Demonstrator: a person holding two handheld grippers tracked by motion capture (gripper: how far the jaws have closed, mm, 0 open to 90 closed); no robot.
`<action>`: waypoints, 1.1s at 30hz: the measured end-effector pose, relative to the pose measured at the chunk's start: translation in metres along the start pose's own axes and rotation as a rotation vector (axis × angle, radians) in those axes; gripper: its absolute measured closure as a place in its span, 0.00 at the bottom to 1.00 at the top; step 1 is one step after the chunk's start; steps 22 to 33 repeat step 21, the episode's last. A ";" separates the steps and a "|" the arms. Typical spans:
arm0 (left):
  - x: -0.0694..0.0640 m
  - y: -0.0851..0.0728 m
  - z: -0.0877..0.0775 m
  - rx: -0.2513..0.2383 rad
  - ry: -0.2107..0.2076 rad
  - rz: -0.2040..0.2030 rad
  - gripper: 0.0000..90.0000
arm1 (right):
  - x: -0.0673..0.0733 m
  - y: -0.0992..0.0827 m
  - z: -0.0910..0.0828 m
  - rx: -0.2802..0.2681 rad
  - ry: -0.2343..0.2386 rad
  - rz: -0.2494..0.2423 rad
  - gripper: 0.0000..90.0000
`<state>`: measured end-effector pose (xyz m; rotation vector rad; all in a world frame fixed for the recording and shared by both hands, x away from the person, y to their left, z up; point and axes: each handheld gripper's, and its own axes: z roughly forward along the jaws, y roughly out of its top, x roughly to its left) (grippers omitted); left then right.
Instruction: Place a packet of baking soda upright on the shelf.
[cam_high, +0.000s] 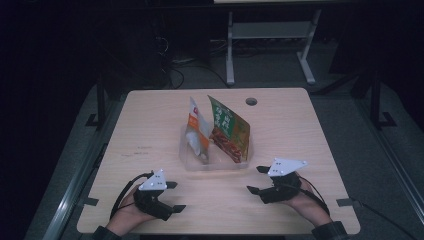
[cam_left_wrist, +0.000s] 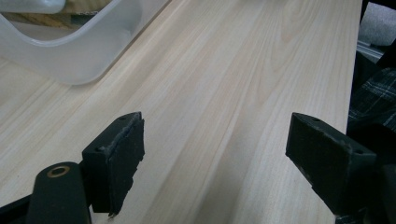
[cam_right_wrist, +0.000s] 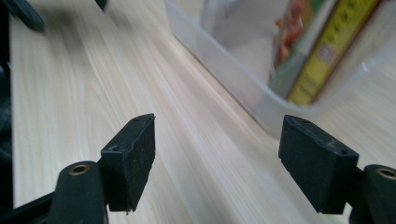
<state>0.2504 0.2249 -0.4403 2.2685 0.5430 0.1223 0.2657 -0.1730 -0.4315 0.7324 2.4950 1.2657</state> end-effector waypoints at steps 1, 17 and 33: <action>0.000 0.000 0.000 0.007 0.001 0.001 0.21 | 0.000 -0.002 -0.001 0.004 -0.003 0.004 0.30; -0.001 -0.002 0.005 0.056 -0.005 0.028 0.21 | 0.004 -0.028 -0.007 0.120 -0.019 -0.047 0.28; -0.001 -0.002 0.006 0.056 -0.005 0.028 0.21 | 0.004 -0.028 -0.007 0.115 -0.019 -0.053 0.28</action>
